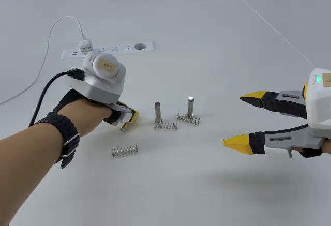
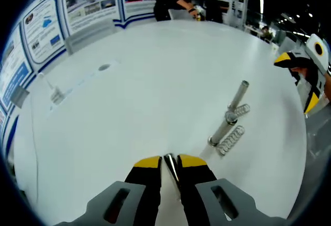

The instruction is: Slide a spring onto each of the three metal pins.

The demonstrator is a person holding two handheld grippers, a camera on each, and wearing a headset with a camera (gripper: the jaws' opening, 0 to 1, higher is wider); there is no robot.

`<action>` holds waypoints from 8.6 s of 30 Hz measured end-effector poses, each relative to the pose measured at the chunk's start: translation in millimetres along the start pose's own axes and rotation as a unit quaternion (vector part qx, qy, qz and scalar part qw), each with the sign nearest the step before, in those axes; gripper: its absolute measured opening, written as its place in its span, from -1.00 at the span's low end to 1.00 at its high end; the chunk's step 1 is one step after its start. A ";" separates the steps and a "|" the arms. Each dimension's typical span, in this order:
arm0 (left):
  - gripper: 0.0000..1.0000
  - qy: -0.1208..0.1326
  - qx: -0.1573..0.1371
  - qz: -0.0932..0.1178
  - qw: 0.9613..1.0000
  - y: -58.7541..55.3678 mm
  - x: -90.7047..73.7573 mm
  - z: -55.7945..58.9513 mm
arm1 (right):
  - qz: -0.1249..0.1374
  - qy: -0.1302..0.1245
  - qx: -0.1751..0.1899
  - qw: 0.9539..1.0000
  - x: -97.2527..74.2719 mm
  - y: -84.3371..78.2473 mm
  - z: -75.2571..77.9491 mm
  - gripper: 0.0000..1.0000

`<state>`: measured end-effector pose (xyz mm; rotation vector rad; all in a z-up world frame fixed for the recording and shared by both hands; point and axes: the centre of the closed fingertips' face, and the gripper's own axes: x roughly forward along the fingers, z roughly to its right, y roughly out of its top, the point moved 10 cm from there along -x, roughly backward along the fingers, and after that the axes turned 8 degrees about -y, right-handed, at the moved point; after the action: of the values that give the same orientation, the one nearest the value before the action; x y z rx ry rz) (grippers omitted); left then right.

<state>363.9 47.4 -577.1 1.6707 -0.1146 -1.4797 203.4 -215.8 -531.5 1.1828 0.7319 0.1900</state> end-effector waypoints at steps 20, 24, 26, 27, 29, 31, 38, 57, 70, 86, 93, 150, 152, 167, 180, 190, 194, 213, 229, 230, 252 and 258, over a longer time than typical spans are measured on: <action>-0.79 0.020 -0.020 -0.018 0.999 1.9 2.1 1.7 | -0.002 0.002 0.002 1.000 0.2 -1.4 -0.3 0.31; -0.81 0.025 -0.018 -0.015 0.999 0.5 1.8 2.8 | -0.002 0.002 0.001 1.000 -0.1 -1.4 -0.5 0.31; -0.83 0.029 -0.021 -0.014 0.999 0.1 1.6 2.8 | -0.001 0.002 0.002 1.000 -0.4 -1.0 -0.6 0.31; -0.84 0.030 -0.022 -0.013 0.999 0.0 1.7 2.9 | -0.001 0.001 0.002 1.000 -0.5 -1.0 -0.5 0.31; -0.84 0.030 -0.024 -0.013 0.999 -0.1 1.4 3.3 | -0.001 0.001 0.002 1.000 -0.8 -1.0 -0.5 0.31; -0.84 0.027 -0.030 -0.013 0.999 -0.3 0.9 4.0 | -0.002 0.001 0.002 1.000 -0.8 -1.6 -0.4 0.31; -0.85 0.023 -0.043 0.000 0.999 3.0 -4.7 3.8 | -0.002 0.001 0.002 1.000 -0.5 -1.6 -0.5 0.31; -0.85 0.011 -0.051 0.041 0.998 5.9 -33.8 10.5 | -0.004 0.005 0.000 1.000 2.1 -0.6 -1.7 0.31; -0.85 0.011 -0.056 0.063 0.996 -2.0 -47.6 13.9 | -0.006 0.006 0.000 1.000 3.1 -1.1 -1.6 0.31; -0.85 0.012 -0.066 0.088 0.994 -17.3 -59.5 20.4 | -0.009 0.009 -0.002 1.000 3.7 -1.4 -3.6 0.31; -0.85 0.014 -0.063 0.096 0.993 -20.9 -61.5 21.7 | -0.010 0.010 -0.002 1.000 4.7 -1.5 -4.3 0.31; -0.64 -0.023 0.000 0.120 0.992 -52.6 -74.0 19.0 | -0.016 0.008 -0.004 1.000 5.0 -0.9 -5.3 0.30; -0.64 -0.033 0.008 0.117 0.992 -54.2 -73.8 20.2 | -0.016 0.007 -0.004 1.000 5.0 -0.9 -5.2 0.30; -0.61 -0.107 0.073 0.094 0.987 -73.1 -67.3 26.8 | -0.019 0.008 -0.002 1.000 5.5 -2.7 -4.8 0.30; -0.56 -0.140 0.099 0.074 0.983 -82.2 -59.6 25.9 | -0.020 0.006 -0.001 1.000 5.7 -2.7 -5.0 0.30; -0.60 -0.148 0.106 0.073 0.981 -85.8 -55.8 25.6 | -0.020 0.006 0.001 1.000 5.7 -2.7 -5.2 0.30; -0.64 -0.146 0.109 0.072 0.981 -88.4 -55.4 27.0 | -0.020 0.004 0.002 1.000 5.4 -2.9 -4.6 0.30; -0.72 -0.142 0.129 0.069 0.979 -92.4 -59.4 31.7 | -0.021 0.006 0.003 1.000 6.2 -1.8 -5.7 0.30; -0.77 -0.137 0.140 0.078 0.978 -91.9 -59.0 32.5 | -0.020 0.006 0.003 1.000 5.9 -1.8 -5.9 0.30; -0.77 -0.137 0.138 0.080 0.978 -91.5 -59.8 32.3 | -0.020 0.006 0.003 1.000 5.9 -1.8 -5.9 0.30; -0.80 -0.135 0.143 0.103 0.975 -76.2 -72.5 40.3 | -0.014 0.019 -0.010 1.000 8.7 6.3 -13.3 0.29; -0.80 -0.140 0.143 0.109 0.974 -69.5 -75.5 42.8 | -0.013 0.032 -0.021 0.999 12.4 10.6 -19.3 0.26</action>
<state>274.3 111.2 -560.6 1.5997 -0.6717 -1.5746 203.5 -190.5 -530.8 1.1318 0.7957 0.2216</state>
